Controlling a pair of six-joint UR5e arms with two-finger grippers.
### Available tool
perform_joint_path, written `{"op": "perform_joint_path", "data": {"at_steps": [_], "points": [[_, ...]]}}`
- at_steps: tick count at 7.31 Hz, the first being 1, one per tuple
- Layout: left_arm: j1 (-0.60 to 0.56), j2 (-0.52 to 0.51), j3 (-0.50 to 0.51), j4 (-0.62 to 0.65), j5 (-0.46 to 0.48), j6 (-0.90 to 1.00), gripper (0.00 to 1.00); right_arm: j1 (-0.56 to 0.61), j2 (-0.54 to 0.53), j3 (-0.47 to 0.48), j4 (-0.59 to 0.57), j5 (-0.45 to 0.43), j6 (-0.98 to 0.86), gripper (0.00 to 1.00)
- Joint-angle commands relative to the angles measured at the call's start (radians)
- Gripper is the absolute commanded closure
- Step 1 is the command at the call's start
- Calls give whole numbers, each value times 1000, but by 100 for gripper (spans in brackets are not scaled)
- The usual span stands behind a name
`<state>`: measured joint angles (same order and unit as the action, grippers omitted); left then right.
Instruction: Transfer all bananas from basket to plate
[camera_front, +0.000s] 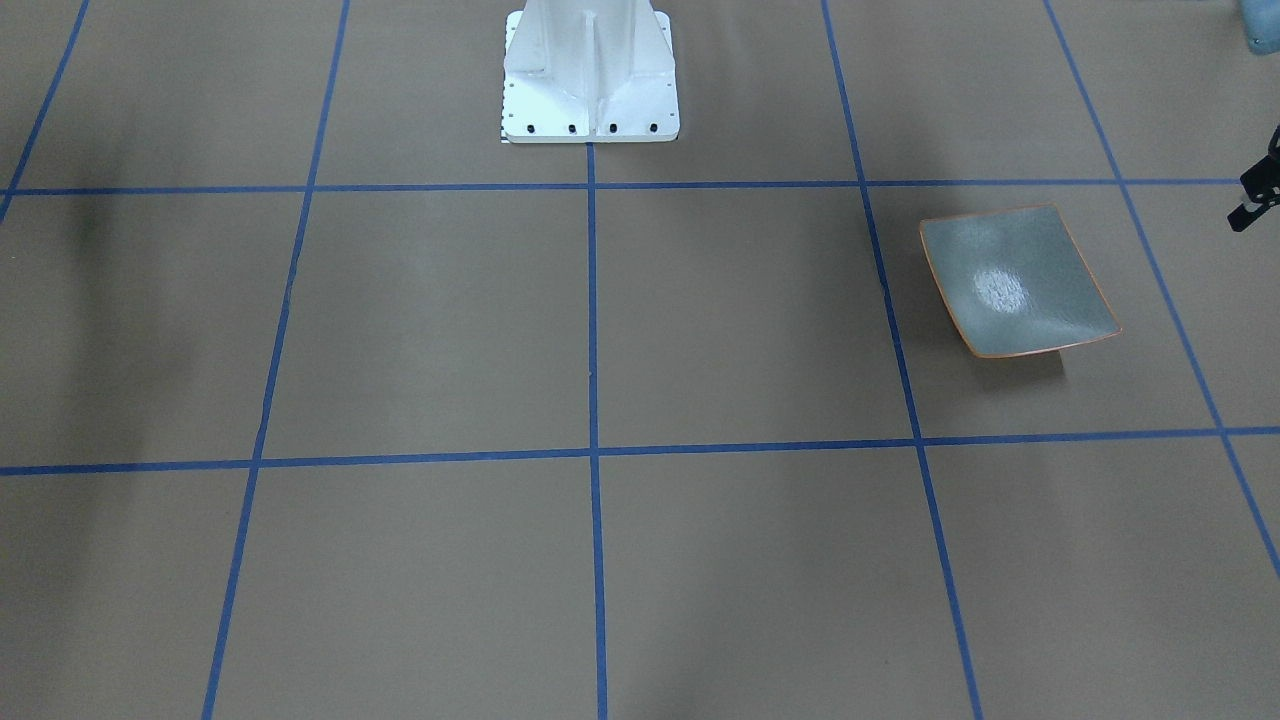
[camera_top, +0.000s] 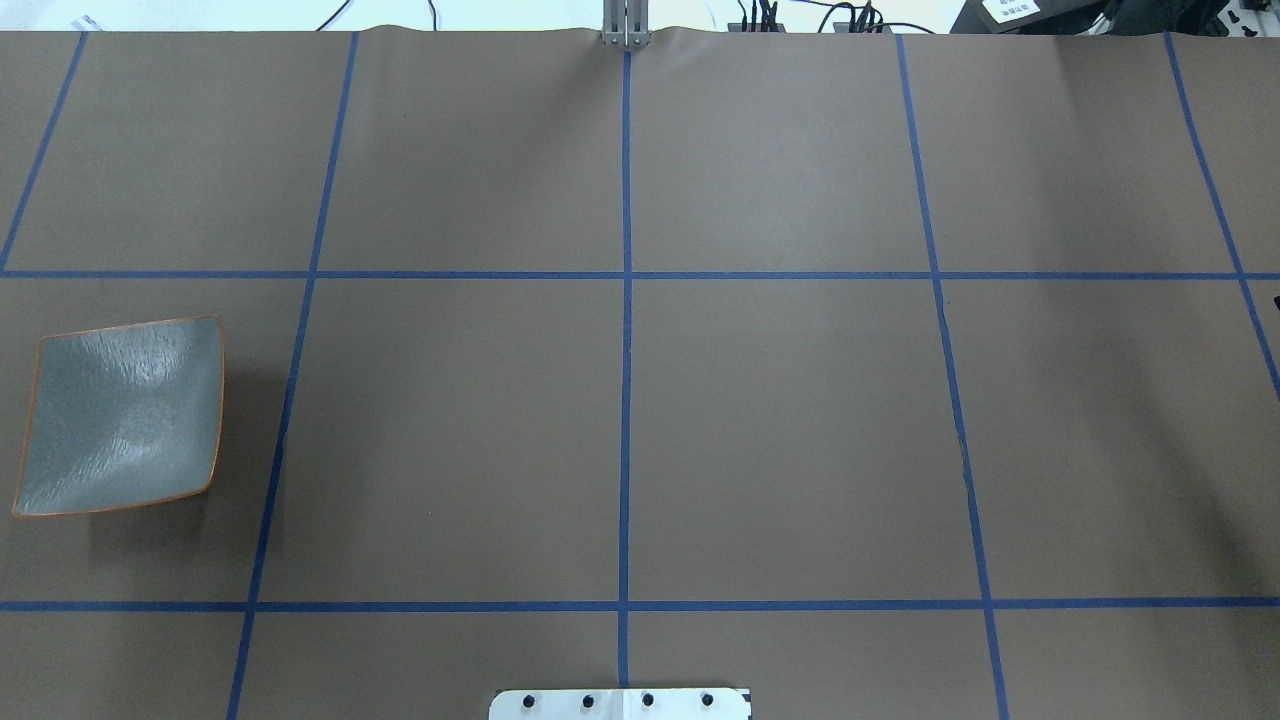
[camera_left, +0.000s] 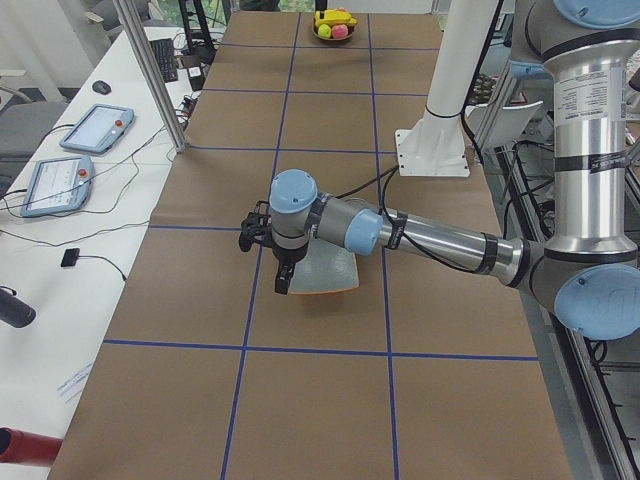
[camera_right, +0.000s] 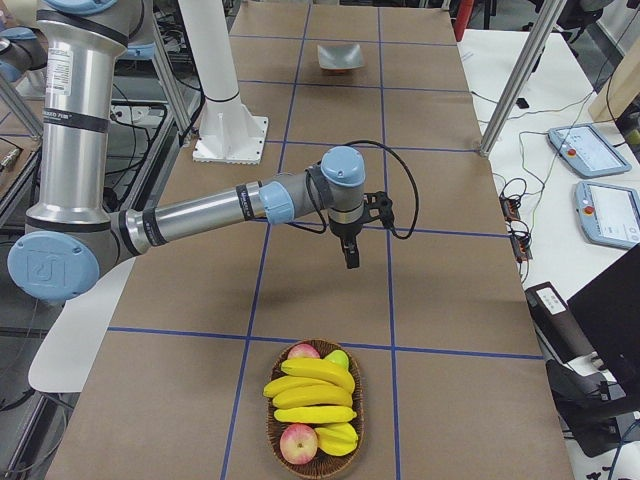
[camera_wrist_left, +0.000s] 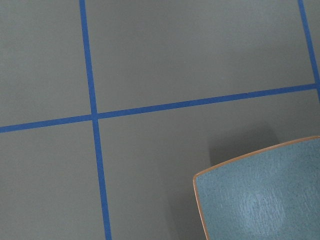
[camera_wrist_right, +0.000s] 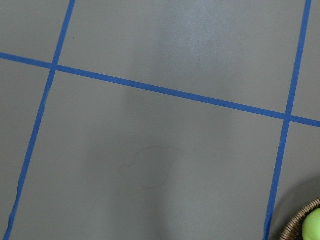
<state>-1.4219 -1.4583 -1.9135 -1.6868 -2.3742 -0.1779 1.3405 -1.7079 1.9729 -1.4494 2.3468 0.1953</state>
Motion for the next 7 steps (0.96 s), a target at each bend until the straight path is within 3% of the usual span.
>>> {"op": "perform_joint_path", "data": {"at_steps": [1, 6, 7], "points": [[21, 12, -1, -22, 1, -2, 0, 0, -9, -46, 105, 9, 48, 0], [29, 15, 8, -22, 9, -3, 0, 14, -94, -81, 115, 8, 110, 0], [34, 16, 10, -20, 9, -3, 0, 19, -105, -74, 113, -44, 119, 0]]}}
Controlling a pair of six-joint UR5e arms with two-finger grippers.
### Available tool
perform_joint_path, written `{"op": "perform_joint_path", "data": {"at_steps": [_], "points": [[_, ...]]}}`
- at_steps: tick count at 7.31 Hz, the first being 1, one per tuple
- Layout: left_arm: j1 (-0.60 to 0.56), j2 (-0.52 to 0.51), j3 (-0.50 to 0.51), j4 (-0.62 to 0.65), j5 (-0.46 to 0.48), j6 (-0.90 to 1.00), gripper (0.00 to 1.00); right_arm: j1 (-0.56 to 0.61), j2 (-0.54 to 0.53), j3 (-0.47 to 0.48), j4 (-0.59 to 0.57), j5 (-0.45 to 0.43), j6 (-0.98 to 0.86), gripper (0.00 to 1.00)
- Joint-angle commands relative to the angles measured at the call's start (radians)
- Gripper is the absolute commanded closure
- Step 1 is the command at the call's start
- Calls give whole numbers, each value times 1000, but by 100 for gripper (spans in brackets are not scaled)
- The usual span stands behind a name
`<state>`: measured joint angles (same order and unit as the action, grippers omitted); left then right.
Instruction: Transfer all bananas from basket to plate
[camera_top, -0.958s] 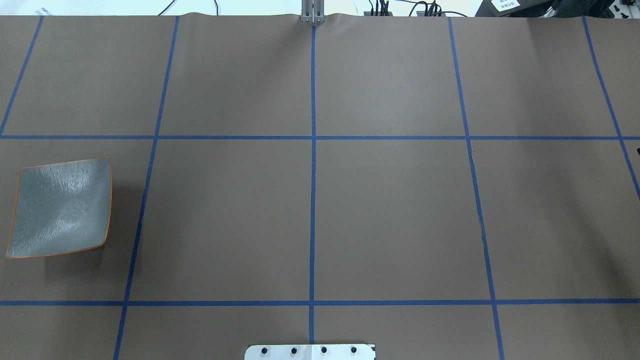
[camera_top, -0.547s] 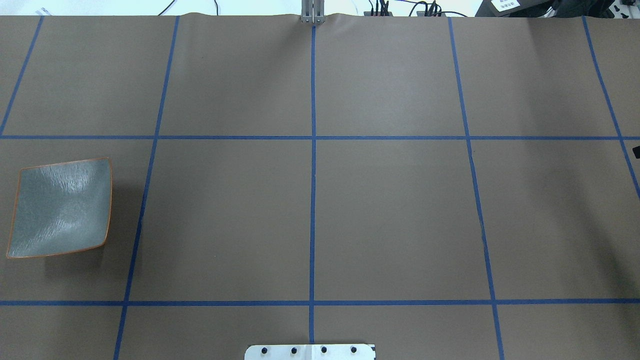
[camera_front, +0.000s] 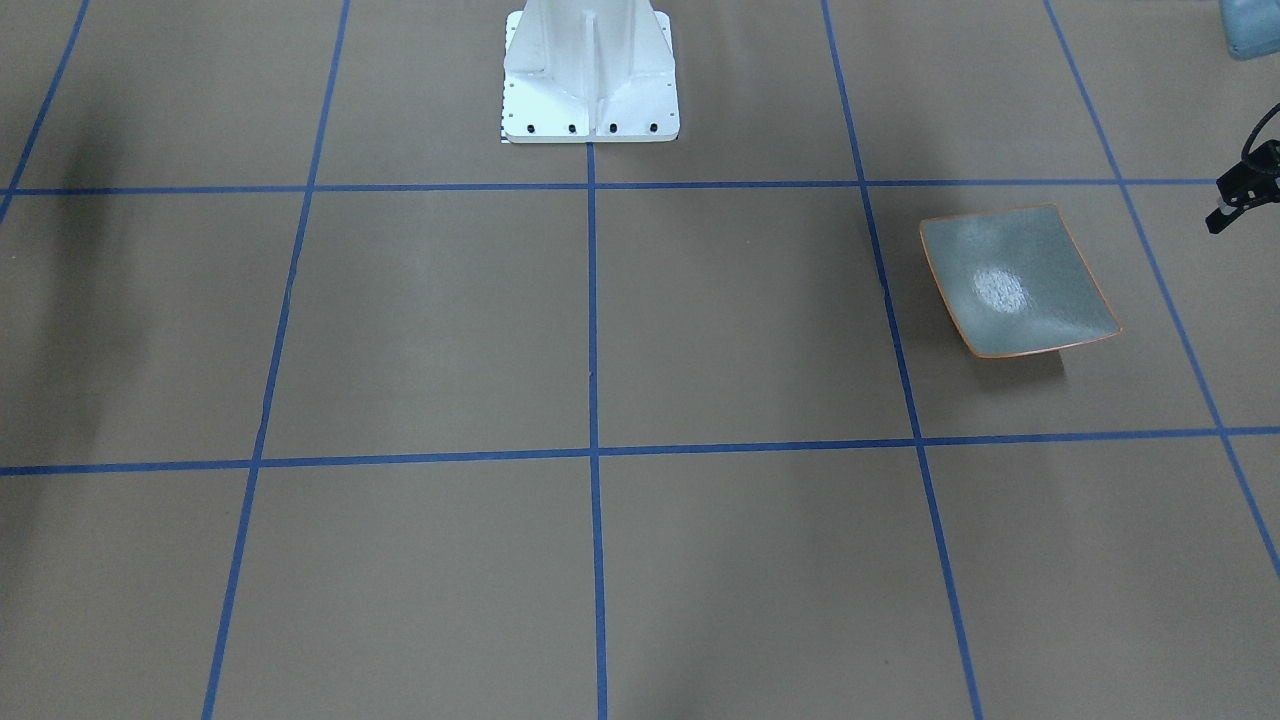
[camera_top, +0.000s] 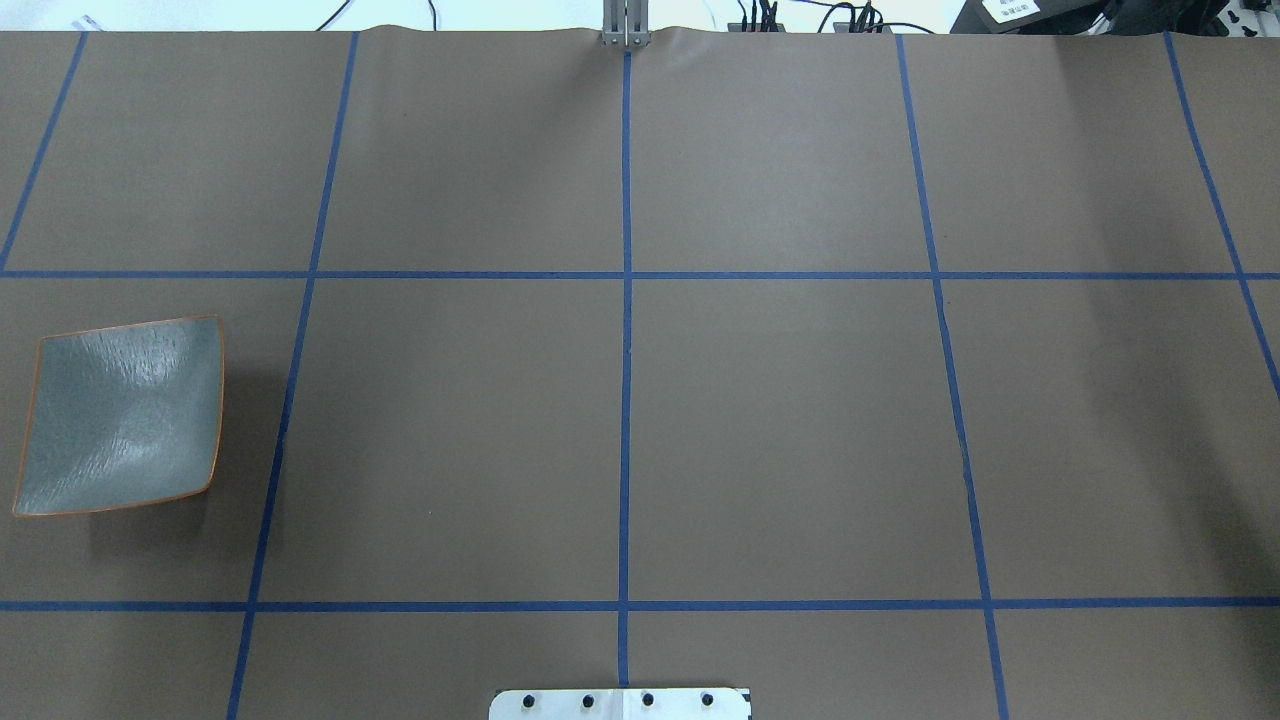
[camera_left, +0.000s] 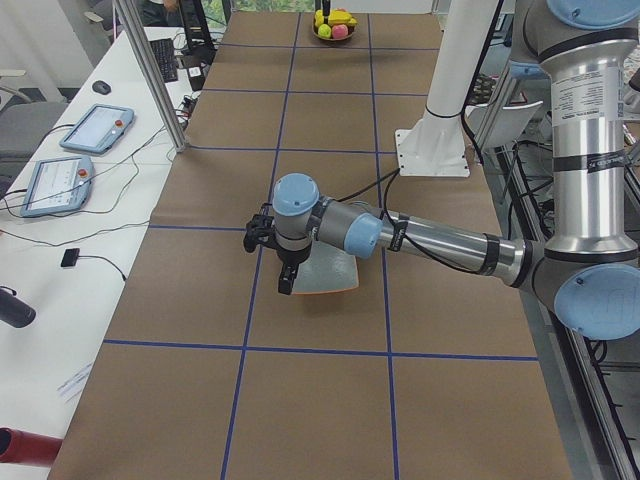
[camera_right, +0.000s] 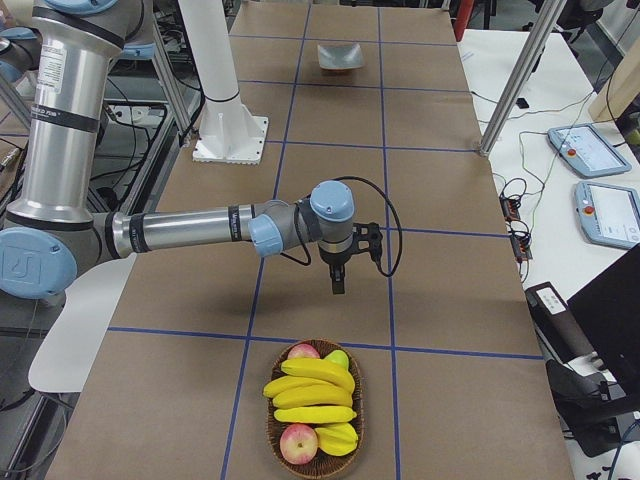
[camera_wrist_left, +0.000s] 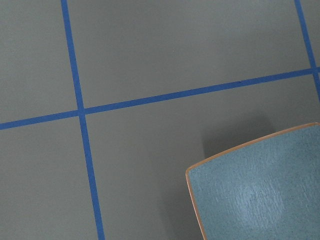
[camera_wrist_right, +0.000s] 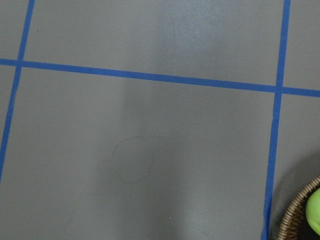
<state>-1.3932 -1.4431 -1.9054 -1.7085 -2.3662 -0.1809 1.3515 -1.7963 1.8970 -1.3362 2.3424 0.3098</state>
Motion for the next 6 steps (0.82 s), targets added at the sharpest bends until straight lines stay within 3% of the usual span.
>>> {"op": "perform_joint_path", "data": {"at_steps": [1, 3, 6], "points": [[5, 1, 0, 1, 1, 0, 0, 9, -67, 1, 0, -128, -4, 0], [5, 1, 12, 0, 1, 0, 0, 12, -118, -30, -1, -227, -52, 0], [5, 1, 12, -2, -5, 0, 0, 15, -115, -162, 63, -224, -71, 0]]}}
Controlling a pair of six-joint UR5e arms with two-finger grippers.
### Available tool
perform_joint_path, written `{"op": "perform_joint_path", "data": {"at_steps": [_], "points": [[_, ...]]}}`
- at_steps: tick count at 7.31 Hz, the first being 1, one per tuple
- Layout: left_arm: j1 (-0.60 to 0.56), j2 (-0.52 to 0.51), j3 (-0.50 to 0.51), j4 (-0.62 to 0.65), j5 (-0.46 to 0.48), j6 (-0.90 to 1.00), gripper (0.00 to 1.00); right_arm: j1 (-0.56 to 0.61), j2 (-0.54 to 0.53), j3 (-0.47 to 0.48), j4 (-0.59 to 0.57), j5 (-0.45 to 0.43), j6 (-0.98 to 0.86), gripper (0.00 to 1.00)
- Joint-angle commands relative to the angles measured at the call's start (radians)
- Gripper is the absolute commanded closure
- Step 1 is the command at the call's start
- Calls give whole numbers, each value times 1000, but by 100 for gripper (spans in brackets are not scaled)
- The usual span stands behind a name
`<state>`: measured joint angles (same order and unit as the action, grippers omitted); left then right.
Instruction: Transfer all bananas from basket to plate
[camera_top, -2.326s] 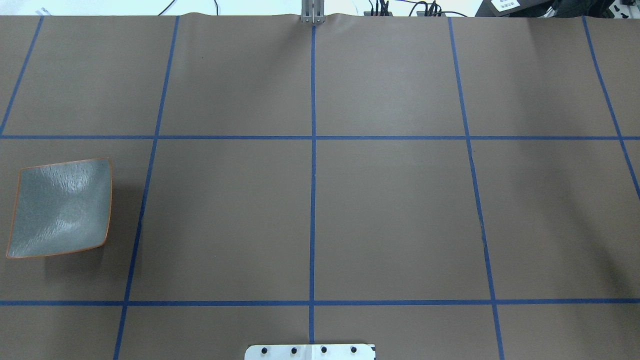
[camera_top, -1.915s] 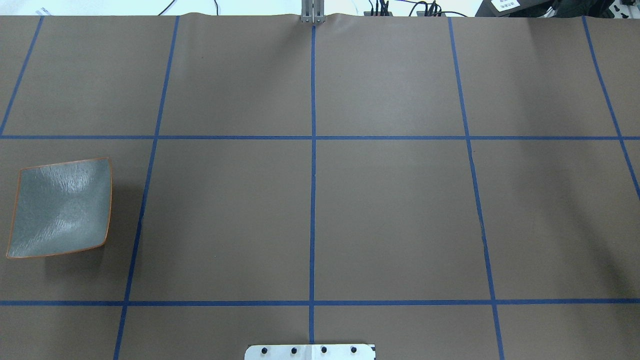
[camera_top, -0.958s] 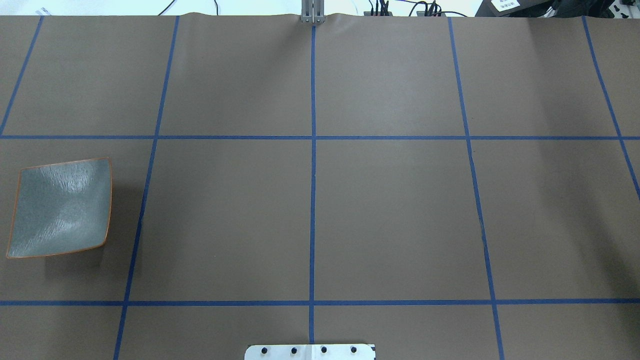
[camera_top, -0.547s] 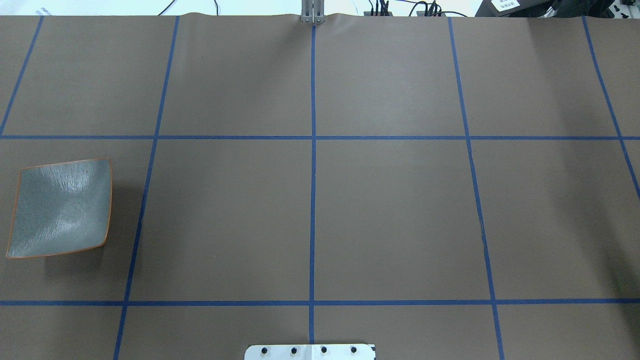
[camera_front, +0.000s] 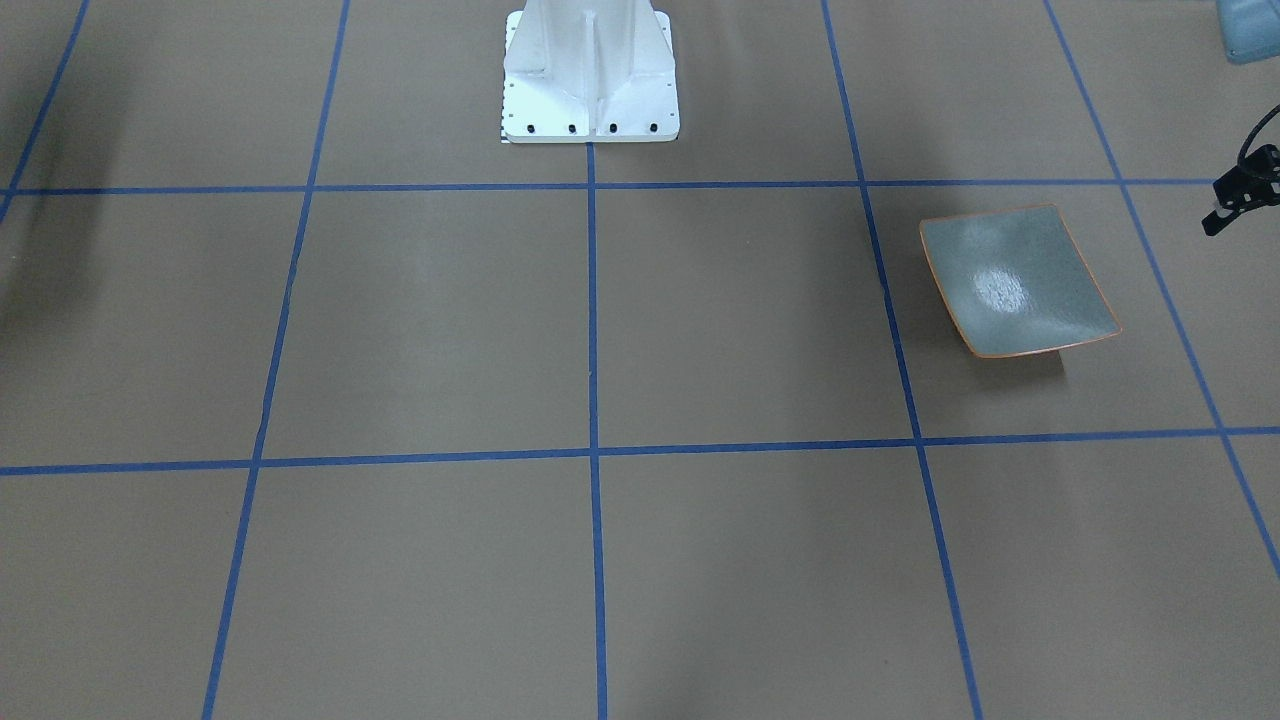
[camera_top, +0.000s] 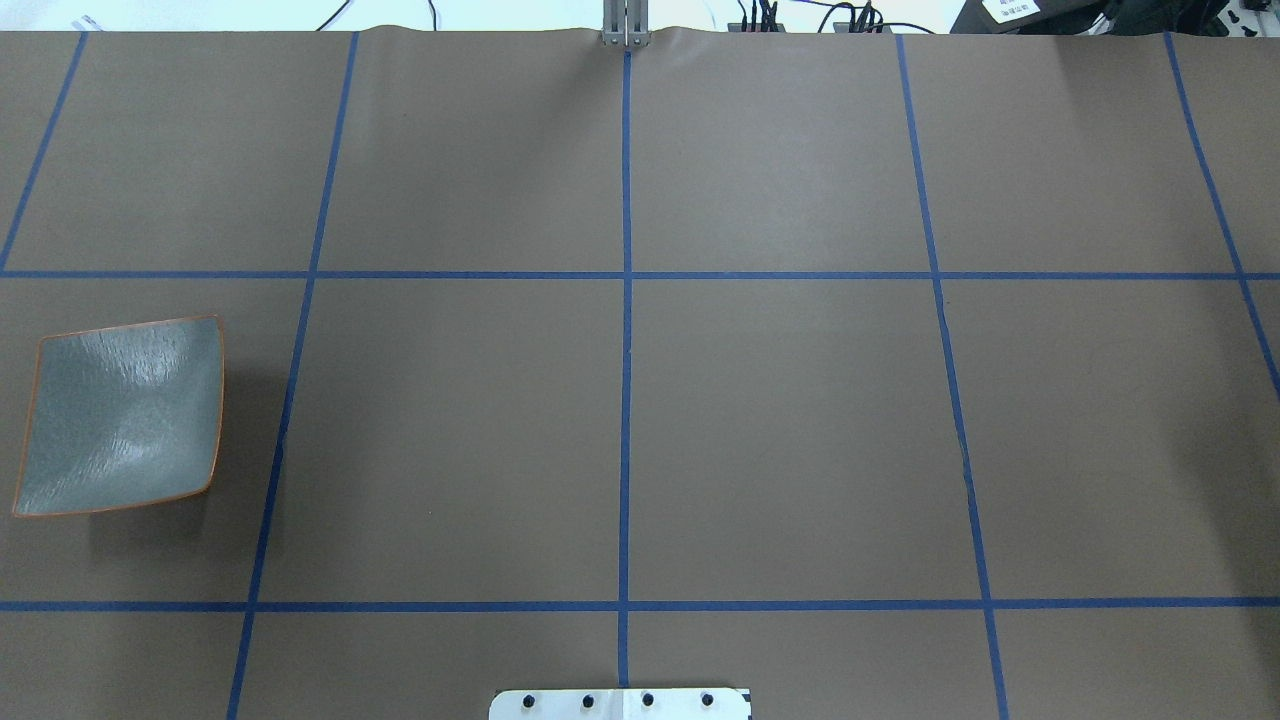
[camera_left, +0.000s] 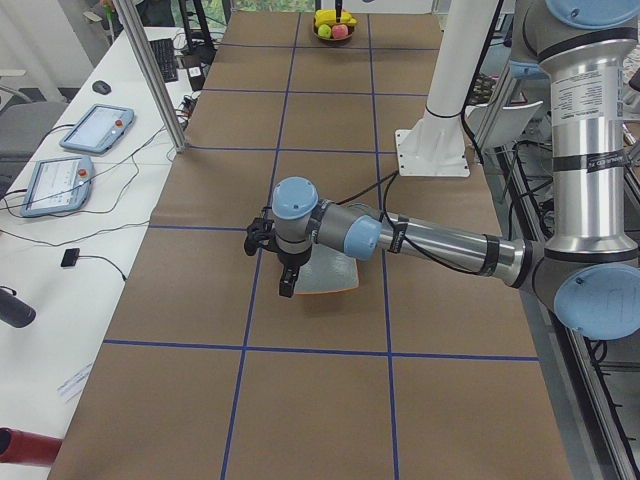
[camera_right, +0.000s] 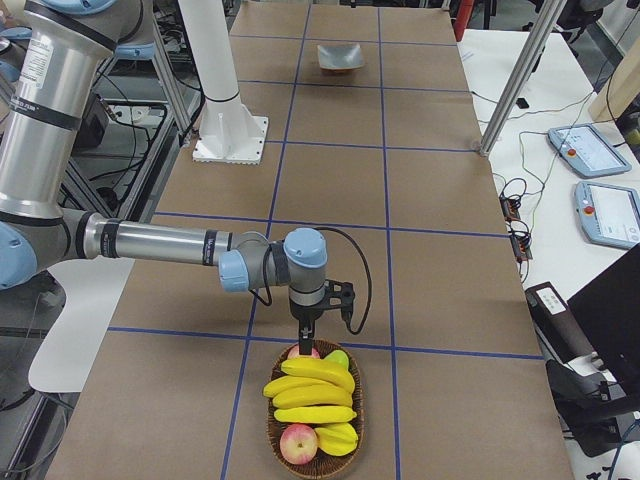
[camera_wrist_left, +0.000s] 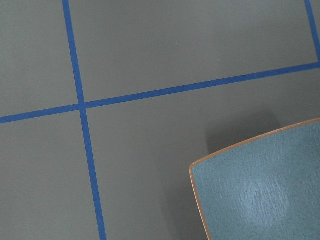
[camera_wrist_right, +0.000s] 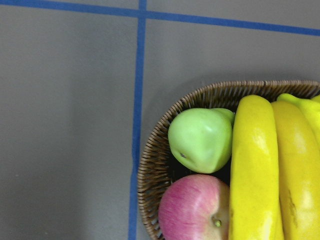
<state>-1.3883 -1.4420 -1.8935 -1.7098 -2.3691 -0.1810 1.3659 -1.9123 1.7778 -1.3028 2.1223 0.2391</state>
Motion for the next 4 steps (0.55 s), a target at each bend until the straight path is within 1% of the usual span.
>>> {"op": "perform_joint_path", "data": {"at_steps": [1, 4], "points": [[0, 0, 1, 1, -2, 0, 0, 1, 1, -58, 33, -8, -3, 1], [0, 0, 1, 1, -2, 0, 0, 1, 7, -90, 33, -31, -3, 1]]}}
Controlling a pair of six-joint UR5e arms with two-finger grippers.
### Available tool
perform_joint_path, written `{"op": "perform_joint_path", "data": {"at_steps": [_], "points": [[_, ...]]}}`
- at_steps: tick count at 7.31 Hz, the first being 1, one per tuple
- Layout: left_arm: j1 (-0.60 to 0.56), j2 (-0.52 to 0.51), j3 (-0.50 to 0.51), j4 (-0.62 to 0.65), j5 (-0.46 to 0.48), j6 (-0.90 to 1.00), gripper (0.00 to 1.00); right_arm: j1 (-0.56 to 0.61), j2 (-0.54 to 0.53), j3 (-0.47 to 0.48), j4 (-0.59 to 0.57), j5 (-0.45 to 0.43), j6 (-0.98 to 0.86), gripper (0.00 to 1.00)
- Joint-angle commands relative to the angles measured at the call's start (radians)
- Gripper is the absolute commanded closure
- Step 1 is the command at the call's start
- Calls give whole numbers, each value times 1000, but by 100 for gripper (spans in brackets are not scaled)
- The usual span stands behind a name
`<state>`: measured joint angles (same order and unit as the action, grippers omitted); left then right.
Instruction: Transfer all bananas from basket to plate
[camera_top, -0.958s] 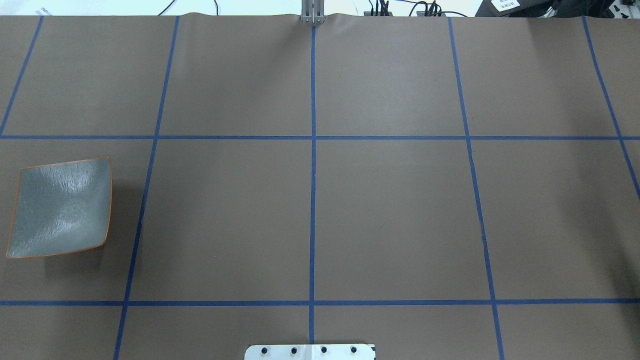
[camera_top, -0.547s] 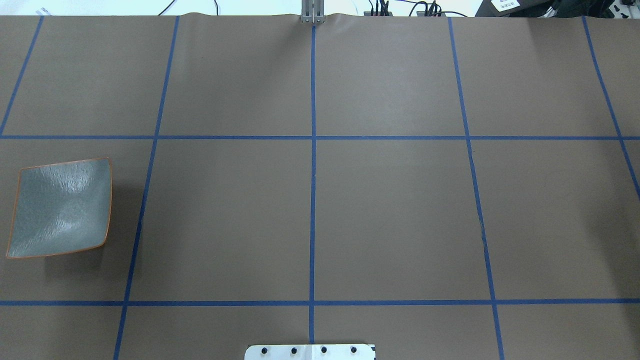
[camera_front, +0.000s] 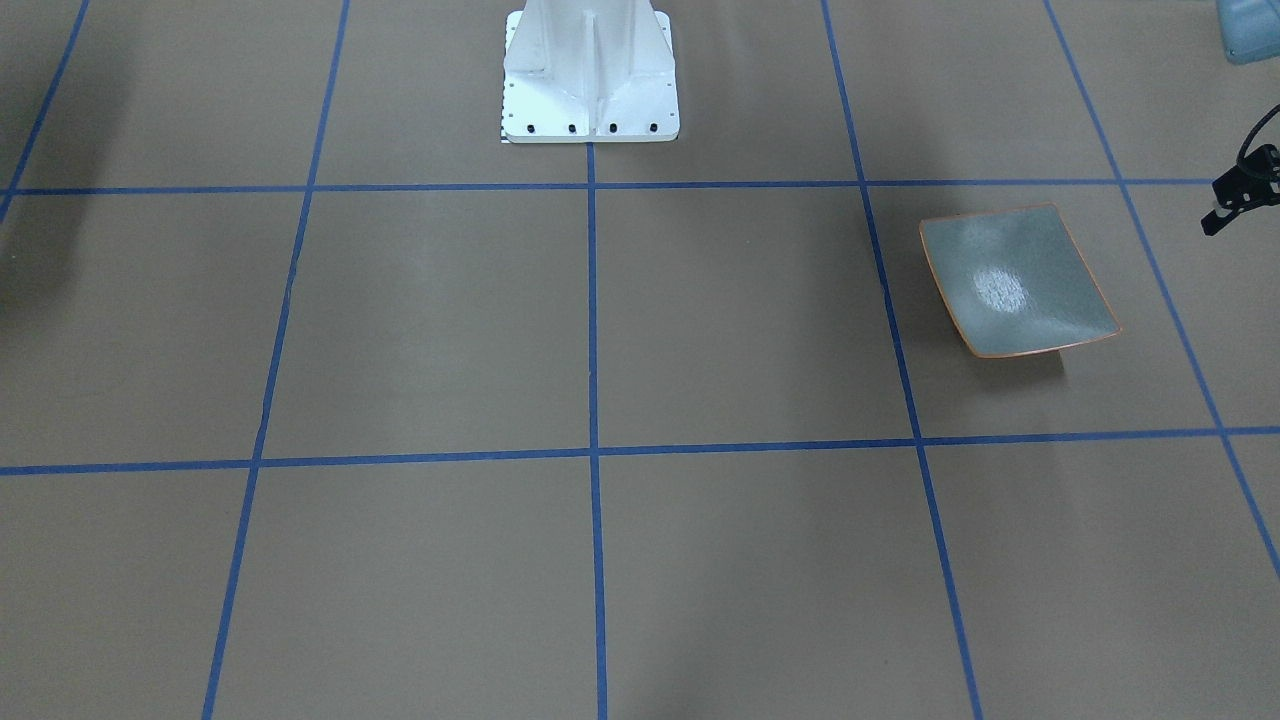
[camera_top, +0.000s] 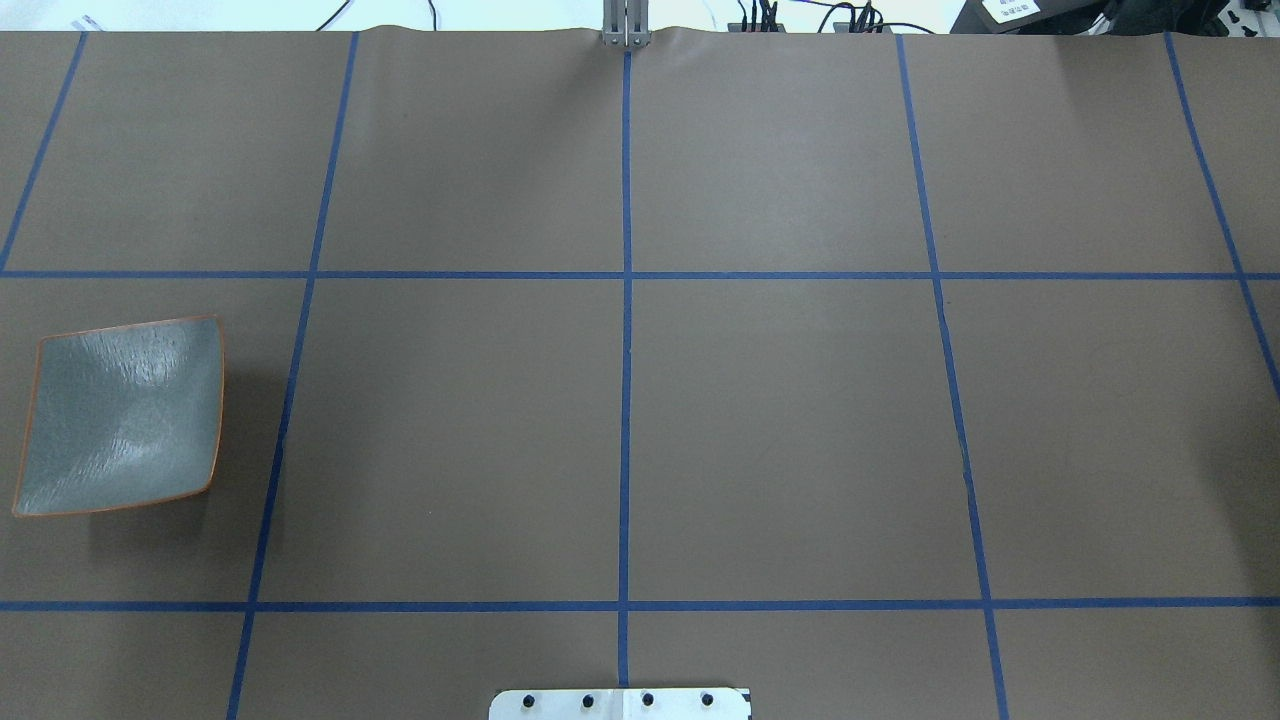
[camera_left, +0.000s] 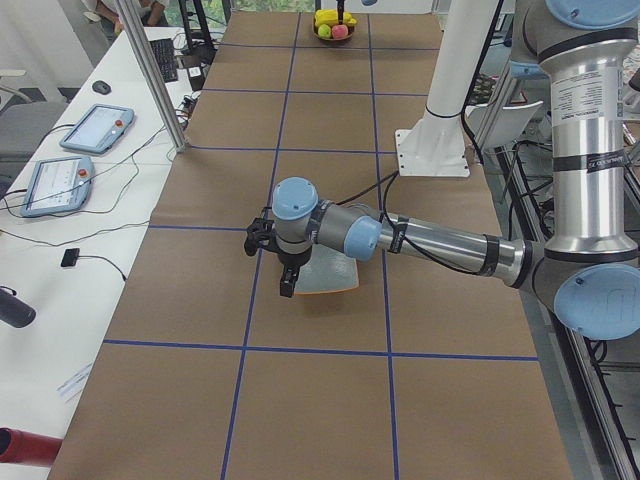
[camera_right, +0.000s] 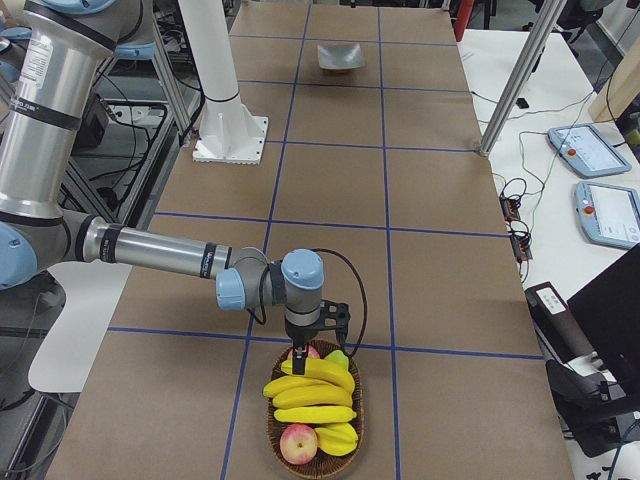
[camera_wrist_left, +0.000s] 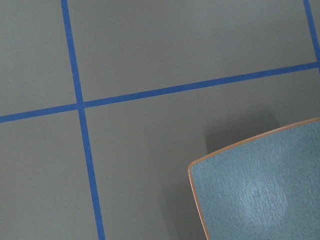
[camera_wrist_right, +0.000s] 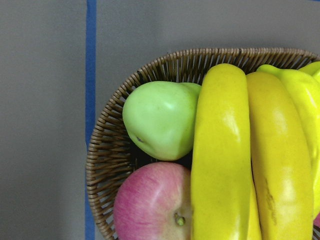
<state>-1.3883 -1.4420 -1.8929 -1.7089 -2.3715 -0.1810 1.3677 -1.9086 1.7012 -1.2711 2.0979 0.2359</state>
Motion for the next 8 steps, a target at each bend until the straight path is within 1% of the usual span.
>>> {"op": "perform_joint_path", "data": {"at_steps": [1, 2, 3, 4, 5, 6, 7, 8], "points": [[0, 0, 0, 0, 0, 0, 0, 1, 3, -15, 1, -9, 0, 1], [0, 0, -2, 0, 0, 0, 0, 1, 3, -18, 1, -12, 2, 5], [0, 0, -3, 0, 0, -2, 0, 1, 3, -25, 1, -12, 0, 15], [0, 0, -5, 0, 0, -2, 0, 1, 5, -34, 1, -13, -1, 23], [0, 0, -3, 0, 0, -2, 0, 1, 5, -37, 1, -19, -1, 33], [0, -2, -5, 0, -2, -2, 0, 2, 5, -37, 2, -19, -1, 57], [0, -2, -3, 0, 0, -2, 0, 14, 6, -35, 2, -19, -7, 93], [0, -2, -3, 0, 0, -2, 0, 43, 19, -28, 2, -18, -27, 100]]}}
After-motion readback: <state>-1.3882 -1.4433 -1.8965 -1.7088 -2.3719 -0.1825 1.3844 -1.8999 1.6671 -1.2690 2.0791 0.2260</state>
